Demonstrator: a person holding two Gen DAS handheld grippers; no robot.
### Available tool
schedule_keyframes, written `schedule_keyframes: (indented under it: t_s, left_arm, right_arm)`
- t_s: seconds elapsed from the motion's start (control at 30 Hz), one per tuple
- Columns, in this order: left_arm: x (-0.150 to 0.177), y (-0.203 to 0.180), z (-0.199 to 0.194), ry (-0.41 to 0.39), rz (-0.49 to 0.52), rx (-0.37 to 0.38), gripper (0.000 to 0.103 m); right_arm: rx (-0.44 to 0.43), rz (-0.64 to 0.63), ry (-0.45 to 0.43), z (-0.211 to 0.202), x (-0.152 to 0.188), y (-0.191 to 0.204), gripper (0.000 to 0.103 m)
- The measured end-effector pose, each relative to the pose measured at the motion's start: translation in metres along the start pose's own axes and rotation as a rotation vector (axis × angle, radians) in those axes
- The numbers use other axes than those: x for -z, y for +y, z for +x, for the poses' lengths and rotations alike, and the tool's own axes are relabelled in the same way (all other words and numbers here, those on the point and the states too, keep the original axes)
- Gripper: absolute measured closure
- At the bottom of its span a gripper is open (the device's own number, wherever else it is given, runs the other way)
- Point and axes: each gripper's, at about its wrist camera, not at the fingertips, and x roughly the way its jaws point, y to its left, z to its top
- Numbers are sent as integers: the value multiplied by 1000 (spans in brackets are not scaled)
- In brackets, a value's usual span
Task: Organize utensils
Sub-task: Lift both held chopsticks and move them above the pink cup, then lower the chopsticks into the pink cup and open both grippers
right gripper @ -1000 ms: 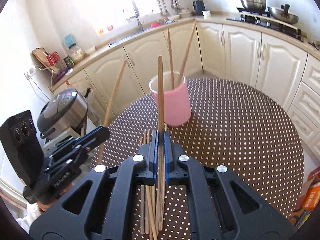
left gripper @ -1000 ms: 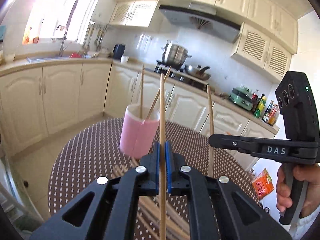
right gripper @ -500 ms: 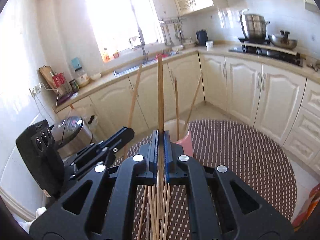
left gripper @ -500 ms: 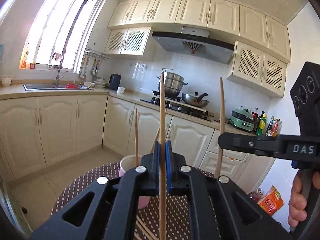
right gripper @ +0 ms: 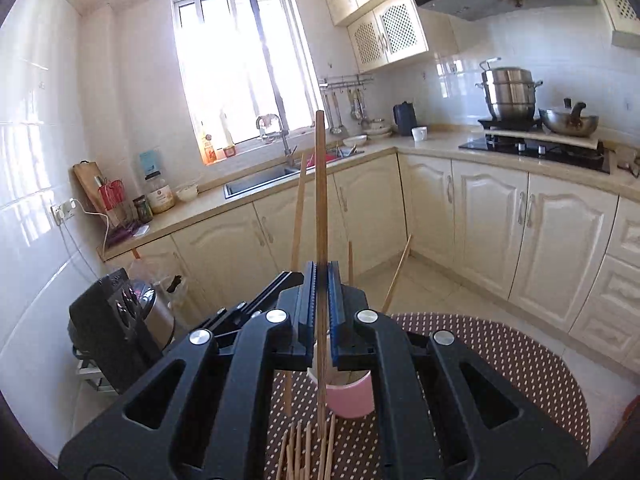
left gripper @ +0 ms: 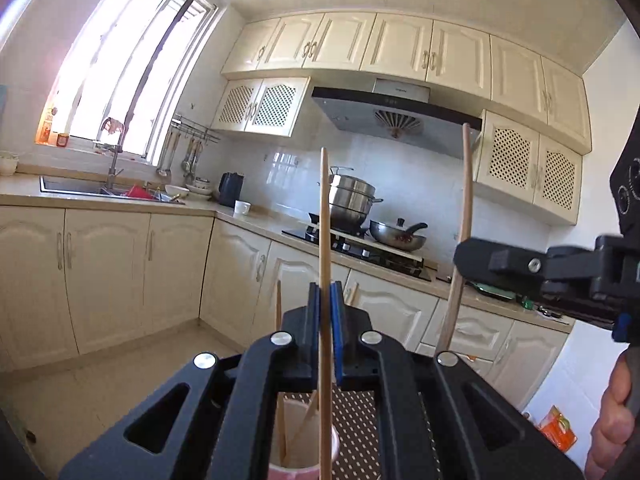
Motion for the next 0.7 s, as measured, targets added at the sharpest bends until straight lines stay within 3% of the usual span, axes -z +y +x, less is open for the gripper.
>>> schedule_keyframes:
  t_s: [0.3, 0.7]
  left_arm:
    - [-1, 9, 36, -32, 34, -46, 97]
    - [17, 21, 43, -3, 33, -50, 97]
  right_arm:
    - [25, -26, -69, 27, -7, -3, 97]
    - [44, -38, -36, 44, 9, -9, 97]
